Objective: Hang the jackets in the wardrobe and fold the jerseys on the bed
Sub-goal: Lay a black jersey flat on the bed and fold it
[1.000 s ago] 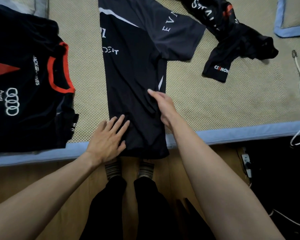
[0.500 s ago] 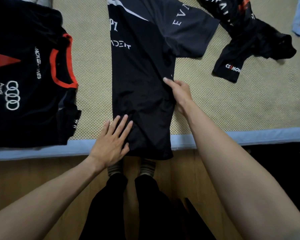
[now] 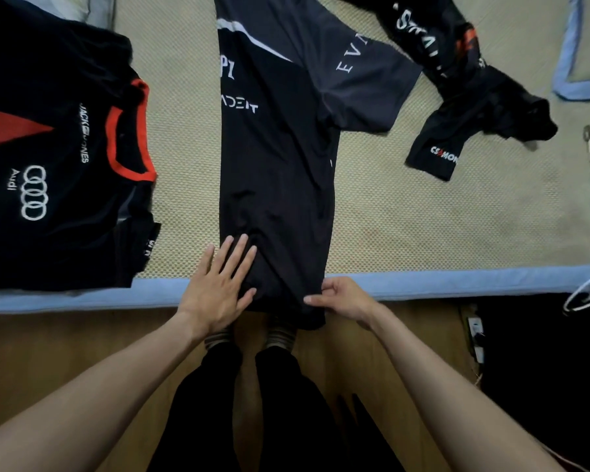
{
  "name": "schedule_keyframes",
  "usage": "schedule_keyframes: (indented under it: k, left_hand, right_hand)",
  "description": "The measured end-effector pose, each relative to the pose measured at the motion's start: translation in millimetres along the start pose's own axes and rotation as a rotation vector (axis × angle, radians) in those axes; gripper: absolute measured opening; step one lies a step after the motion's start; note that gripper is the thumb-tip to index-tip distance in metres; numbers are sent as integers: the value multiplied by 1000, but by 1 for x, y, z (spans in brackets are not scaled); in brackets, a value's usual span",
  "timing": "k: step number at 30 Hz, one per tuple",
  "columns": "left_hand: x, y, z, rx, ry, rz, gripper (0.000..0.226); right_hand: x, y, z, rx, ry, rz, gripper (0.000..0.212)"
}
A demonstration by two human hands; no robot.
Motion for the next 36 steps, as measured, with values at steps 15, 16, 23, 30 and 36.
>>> schedule_keyframes:
  k: [15, 16, 23, 30, 36]
  left_hand:
    - [-25, -1, 8, -22, 46, -199, 81]
    - [-38, 1, 13, -38, 37, -234, 80]
    - [-120, 59, 26, -104, -265, -9, 63]
    - [-211, 245, -16, -29, -257, 287, 67]
    - [-238, 355, -51, 6, -181, 261, 63]
  right_hand:
    - [-21, -12, -6, 117, -279, 109, 48]
    - [-29, -10, -21, 60, -241, 168, 50]
    - [-88, 31, -113, -182, 241, 531, 40]
    - [-183, 72, -203, -454, 909, 785, 14]
    - [-199, 103, -238, -495, 1362, 453, 52]
Point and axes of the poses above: each hand's wrist, its own y-axis towards the middle knuckle, its own x-axis out of the palm, z = x × y, the point moved 4 cm from there along y, towards the middle knuckle, and after that the axes turned 10 degrees about -z, right-handed, at the moved point
